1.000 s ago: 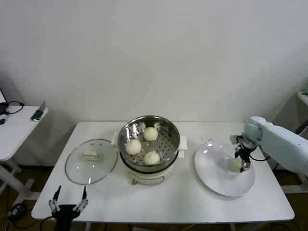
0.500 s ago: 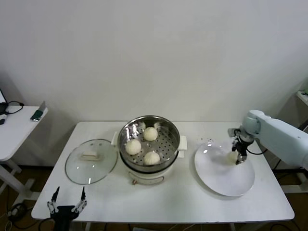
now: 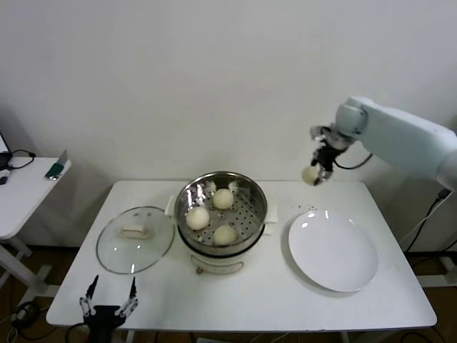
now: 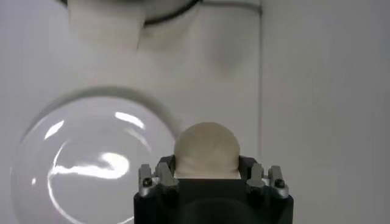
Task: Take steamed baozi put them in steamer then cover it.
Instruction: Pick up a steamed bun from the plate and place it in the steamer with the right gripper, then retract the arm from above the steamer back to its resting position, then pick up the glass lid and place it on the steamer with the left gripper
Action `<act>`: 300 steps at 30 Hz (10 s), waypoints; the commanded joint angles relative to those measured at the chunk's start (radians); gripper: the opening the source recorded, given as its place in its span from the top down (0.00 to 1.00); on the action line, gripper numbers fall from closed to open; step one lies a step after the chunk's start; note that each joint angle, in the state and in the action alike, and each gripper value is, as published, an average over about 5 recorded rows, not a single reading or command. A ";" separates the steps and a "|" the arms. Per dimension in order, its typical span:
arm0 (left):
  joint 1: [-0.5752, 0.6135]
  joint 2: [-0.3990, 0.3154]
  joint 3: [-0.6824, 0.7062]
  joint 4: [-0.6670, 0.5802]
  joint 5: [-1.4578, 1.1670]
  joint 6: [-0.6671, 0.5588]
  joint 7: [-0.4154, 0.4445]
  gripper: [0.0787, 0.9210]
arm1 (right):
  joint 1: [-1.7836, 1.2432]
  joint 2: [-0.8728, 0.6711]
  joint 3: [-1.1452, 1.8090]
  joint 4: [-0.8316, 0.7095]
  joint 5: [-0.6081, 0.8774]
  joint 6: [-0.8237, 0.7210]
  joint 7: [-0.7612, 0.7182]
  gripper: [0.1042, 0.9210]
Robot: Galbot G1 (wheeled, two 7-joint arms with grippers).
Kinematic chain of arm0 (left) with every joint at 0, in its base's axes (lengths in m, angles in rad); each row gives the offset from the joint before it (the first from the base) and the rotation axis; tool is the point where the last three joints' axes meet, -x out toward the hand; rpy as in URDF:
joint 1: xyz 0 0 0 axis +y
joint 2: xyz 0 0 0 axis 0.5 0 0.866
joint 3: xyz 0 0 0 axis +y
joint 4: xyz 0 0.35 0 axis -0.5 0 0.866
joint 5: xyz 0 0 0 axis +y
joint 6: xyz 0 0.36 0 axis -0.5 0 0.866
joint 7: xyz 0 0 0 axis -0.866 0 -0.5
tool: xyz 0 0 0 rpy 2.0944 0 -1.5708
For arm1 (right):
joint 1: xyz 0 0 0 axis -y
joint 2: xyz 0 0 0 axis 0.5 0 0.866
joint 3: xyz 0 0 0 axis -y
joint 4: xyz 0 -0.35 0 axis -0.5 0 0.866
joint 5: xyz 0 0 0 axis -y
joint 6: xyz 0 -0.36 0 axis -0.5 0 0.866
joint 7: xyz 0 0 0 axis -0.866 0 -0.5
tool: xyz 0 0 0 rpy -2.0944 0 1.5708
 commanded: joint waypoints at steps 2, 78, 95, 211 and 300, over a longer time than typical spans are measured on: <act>0.019 0.021 0.032 -0.021 0.008 -0.009 0.000 0.12 | 0.213 0.228 -0.155 0.090 0.327 -0.109 0.081 0.31; -0.124 0.049 -0.020 -0.010 0.050 0.051 0.012 0.12 | -0.188 -0.302 0.199 0.485 0.393 0.260 0.715 0.12; -0.209 0.037 -0.013 -0.060 0.488 0.118 0.023 0.12 | -1.303 -0.396 1.423 0.641 0.367 0.383 0.931 0.12; -0.367 0.427 0.055 0.006 1.109 0.561 -0.043 0.91 | -2.066 0.021 2.234 0.685 -0.035 0.401 0.852 0.12; -1.020 0.084 0.842 0.339 1.290 0.907 0.366 0.91 | -1.906 0.046 2.175 0.553 -0.127 0.425 0.830 0.12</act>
